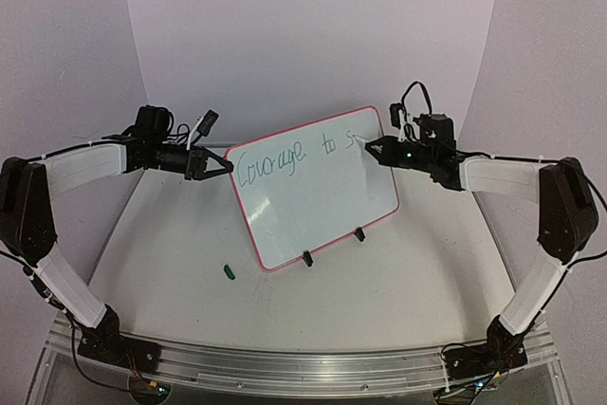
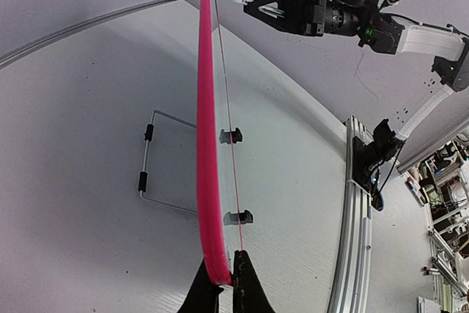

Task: Write a sentence on the whiteboard
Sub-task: Write on the whiteboard with the whiteboard.

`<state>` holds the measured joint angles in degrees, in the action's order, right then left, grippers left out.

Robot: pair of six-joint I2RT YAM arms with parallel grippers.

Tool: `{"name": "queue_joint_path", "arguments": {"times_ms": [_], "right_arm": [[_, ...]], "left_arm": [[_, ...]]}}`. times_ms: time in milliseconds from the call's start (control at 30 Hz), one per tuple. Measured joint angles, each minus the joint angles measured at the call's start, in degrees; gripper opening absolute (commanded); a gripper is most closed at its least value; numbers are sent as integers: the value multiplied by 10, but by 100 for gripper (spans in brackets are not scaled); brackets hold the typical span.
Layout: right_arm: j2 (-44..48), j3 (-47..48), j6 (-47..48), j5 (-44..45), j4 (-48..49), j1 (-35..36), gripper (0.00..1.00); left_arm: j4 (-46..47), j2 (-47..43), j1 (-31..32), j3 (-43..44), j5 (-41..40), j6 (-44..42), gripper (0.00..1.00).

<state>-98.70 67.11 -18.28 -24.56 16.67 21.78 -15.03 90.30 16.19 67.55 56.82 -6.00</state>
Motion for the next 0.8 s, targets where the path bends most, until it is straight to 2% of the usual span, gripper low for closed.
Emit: {"name": "queue_joint_path", "arguments": {"times_ms": [400,800], "right_arm": [[6,-4,0,17,1,-3,0],[31,-5,0,-6,4,-3,0]], "left_arm": [[0,0,0,0,0,0,0],[-1,0,1,0,0,0,0]]}}
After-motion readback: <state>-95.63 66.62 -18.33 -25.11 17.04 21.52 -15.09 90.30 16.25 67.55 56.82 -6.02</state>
